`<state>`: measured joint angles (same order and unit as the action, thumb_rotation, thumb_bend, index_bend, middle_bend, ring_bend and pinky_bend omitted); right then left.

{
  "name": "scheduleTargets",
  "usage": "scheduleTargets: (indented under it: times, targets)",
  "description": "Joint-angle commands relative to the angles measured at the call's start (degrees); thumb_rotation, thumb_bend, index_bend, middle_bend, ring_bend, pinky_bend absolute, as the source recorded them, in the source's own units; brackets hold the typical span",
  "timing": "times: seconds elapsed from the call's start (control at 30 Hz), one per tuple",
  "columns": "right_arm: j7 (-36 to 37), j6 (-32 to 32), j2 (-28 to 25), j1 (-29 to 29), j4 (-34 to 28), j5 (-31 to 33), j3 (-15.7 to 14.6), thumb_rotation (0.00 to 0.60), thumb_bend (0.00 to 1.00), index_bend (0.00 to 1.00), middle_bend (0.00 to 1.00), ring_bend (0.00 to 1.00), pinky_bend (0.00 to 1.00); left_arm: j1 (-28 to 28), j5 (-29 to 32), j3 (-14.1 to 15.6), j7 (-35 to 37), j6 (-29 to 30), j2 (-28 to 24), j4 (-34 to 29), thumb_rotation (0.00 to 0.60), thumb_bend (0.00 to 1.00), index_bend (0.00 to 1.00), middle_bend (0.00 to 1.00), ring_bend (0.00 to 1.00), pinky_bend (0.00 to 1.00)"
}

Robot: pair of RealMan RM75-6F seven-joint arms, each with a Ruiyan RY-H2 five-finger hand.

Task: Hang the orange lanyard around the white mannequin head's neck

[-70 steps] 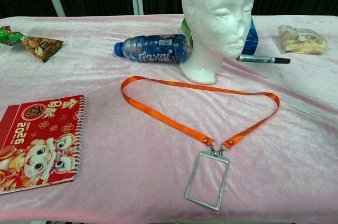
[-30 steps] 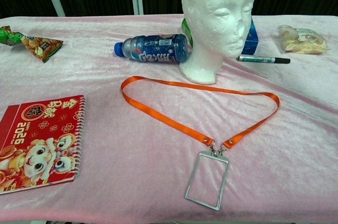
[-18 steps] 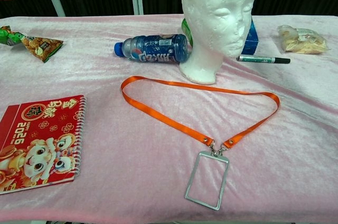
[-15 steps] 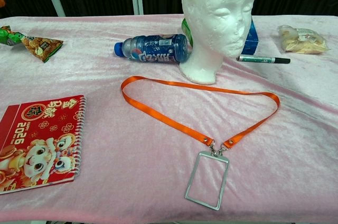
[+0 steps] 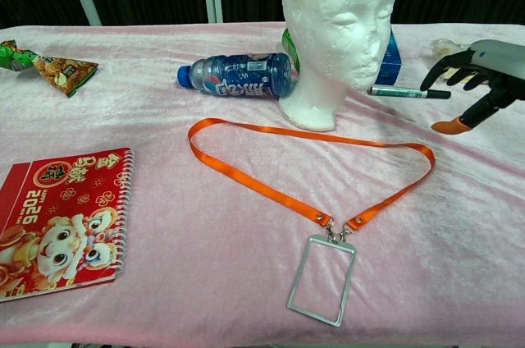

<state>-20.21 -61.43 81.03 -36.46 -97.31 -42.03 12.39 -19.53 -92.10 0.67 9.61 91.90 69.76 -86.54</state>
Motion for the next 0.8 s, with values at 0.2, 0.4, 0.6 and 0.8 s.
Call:
scheduleTargets:
  times: [0.2,0.4,0.6,0.8]
  targets:
    - [-5.7,-2.9,7.7,-3.8,6.0,5.8,1.7,0.600,0.19,0.39,0.10,0.15,0.15,1.4,0.1,0.1,2.0,0.0,2.0,4.0,0.600,0.16,0.24,0.12,0.00,0.06]
    - [-8.0,-2.7,10.1,-4.7,7.9,10.1,2.2,0.600,0.22,0.43,0.10,0.15,0.15,1.7,0.2,-0.4,3.0,-0.4,2.7,5.6,0.600,0.16,0.24,0.11,0.00,0.05]
    - [-8.2,-2.1,12.0,-4.8,11.3,11.5,2.2,0.600,0.24,0.44,0.10,0.15,0.15,1.9,0.0,-1.0,3.0,-0.4,3.2,6.6,0.600,0.16,0.24,0.11,0.00,0.05]
    - [-6.2,-1.1,13.7,-4.1,14.6,10.6,1.8,0.600,0.24,0.47,0.10,0.15,0.15,2.3,-0.1,-1.3,2.9,-0.4,3.3,6.9,0.600,0.16,0.24,0.12,0.00,0.05]
